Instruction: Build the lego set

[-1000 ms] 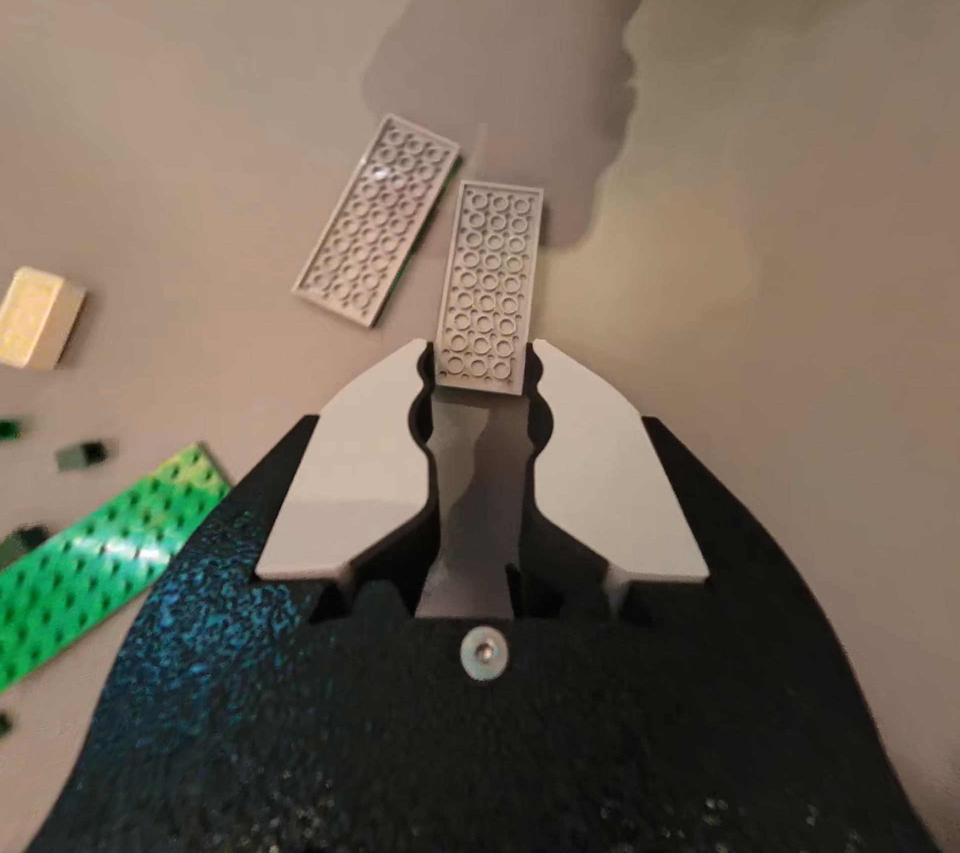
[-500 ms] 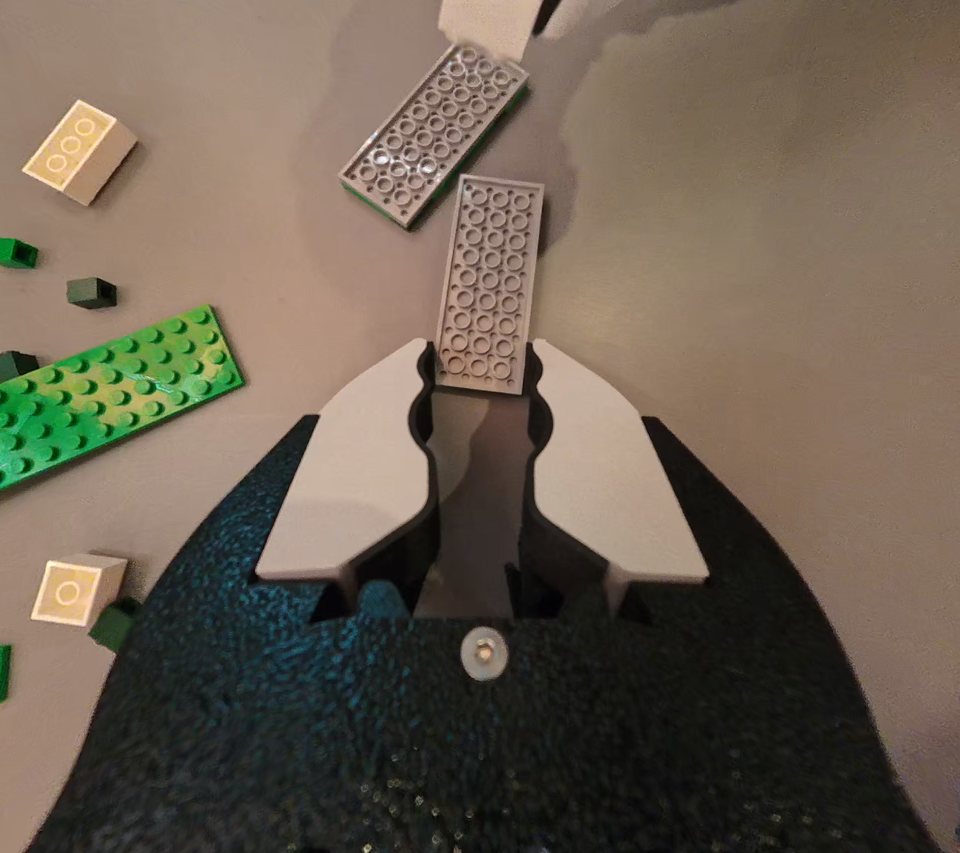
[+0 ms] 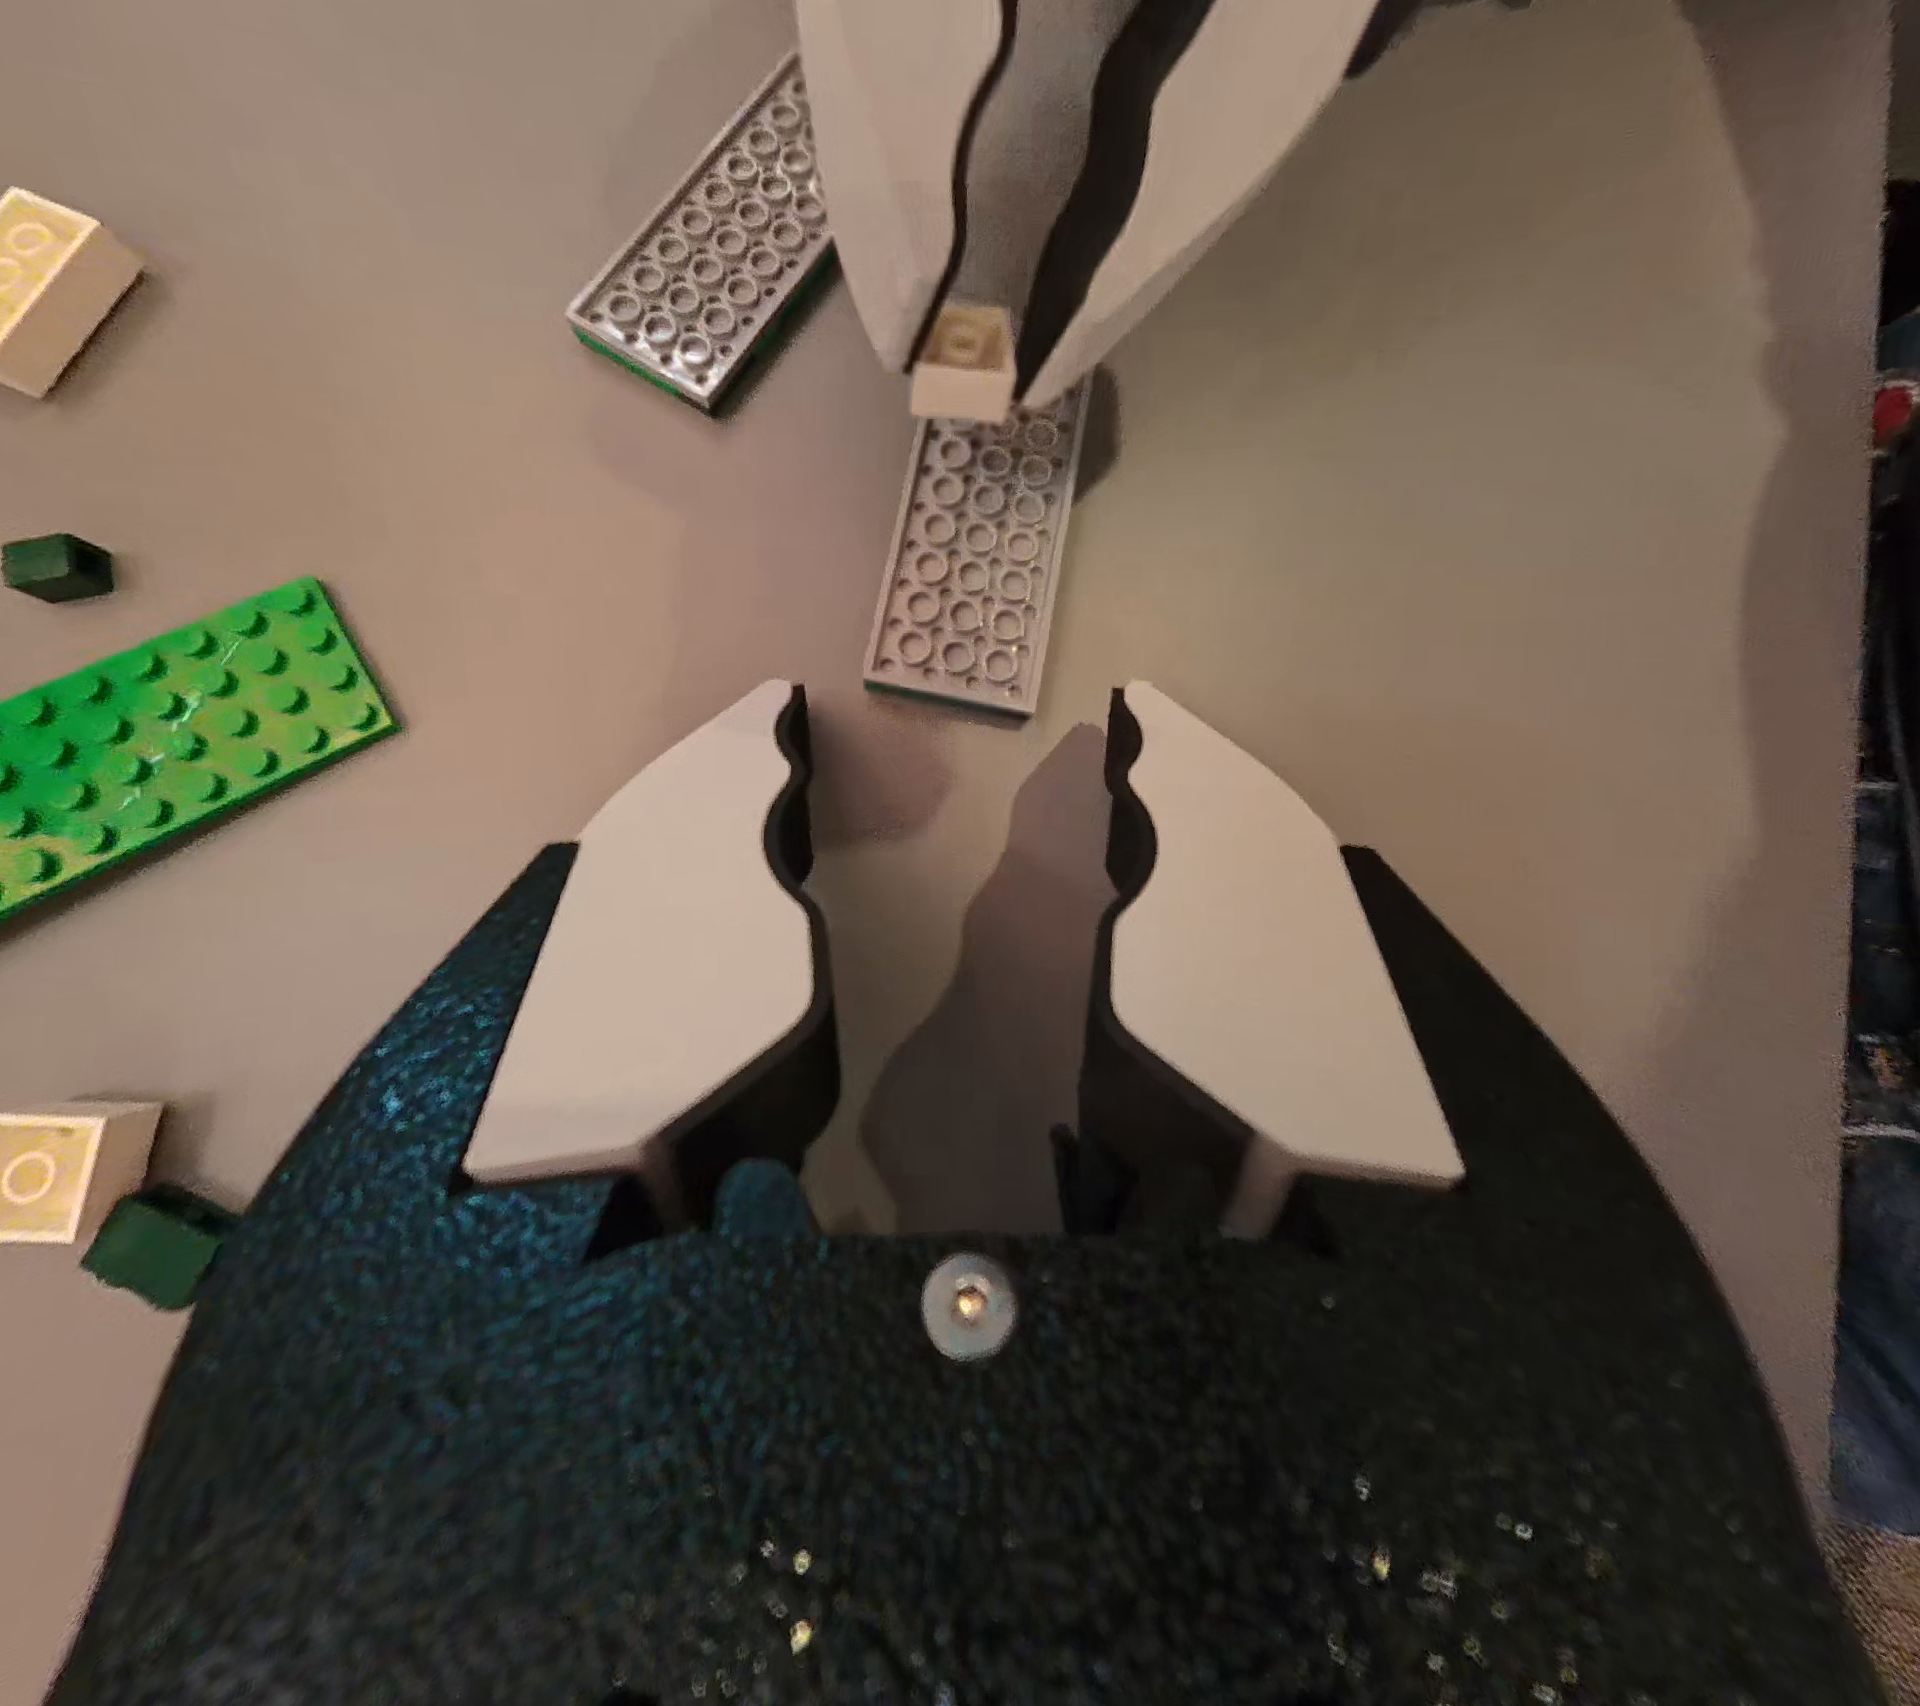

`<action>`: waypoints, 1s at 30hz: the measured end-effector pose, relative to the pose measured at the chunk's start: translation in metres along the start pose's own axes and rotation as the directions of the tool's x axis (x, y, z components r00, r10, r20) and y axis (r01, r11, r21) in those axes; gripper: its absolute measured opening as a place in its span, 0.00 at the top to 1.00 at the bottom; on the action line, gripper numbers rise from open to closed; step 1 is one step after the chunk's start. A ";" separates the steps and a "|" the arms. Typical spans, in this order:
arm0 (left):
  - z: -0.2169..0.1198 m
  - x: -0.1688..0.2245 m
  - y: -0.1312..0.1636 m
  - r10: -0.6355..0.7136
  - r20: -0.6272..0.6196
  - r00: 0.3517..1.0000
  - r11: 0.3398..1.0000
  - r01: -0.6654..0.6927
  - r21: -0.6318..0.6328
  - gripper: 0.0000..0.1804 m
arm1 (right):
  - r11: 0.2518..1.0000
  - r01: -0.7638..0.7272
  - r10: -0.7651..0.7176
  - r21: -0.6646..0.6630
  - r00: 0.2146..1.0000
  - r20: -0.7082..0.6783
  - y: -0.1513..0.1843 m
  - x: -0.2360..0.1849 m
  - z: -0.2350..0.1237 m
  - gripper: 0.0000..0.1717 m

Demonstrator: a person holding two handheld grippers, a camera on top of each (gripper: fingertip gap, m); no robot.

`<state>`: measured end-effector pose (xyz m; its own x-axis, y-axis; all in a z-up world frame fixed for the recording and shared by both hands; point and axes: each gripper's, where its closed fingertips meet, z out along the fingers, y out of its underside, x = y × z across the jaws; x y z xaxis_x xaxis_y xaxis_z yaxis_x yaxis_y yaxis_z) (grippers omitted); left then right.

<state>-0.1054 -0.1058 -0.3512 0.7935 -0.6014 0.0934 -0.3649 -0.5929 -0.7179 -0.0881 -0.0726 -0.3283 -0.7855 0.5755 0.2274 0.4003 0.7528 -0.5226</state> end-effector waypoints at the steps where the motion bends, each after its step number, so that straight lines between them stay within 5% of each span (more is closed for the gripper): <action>1: 0.002 -0.001 0.001 0.011 0.005 1.000 1.000 -0.011 -0.002 0.71 | 1.000 -0.002 0.002 -0.018 1.000 0.004 0.001 -0.001 0.004 0.91; 6: 0.010 0.003 -0.002 0.120 0.006 0.993 0.993 -0.120 -0.011 0.71 | 0.995 -0.046 0.048 -0.084 0.999 0.025 0.006 -0.008 0.009 0.91; 17: 0.015 0.004 -0.007 0.110 0.027 0.994 0.994 -0.110 -0.010 0.82 | 0.990 -0.114 0.112 -0.079 0.993 -0.033 0.013 -0.008 0.001 0.91; 23: 0.014 0.003 -0.009 0.159 0.074 0.984 0.987 -0.160 -0.001 0.82 | 0.957 -0.252 0.224 -0.145 0.956 -0.188 0.052 0.024 -0.017 0.91; 30: 0.007 0.000 -0.015 0.140 0.083 0.987 0.988 -0.145 0.049 0.82 | 0.942 -0.292 0.266 -0.168 0.951 -0.160 0.067 0.033 -0.013 0.91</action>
<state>-0.0966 -0.0935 -0.3457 0.7722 -0.6320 -0.0657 -0.4513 -0.4727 -0.7569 -0.0809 0.0006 -0.3448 -0.5648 0.7985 0.2086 0.6854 0.5946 -0.4203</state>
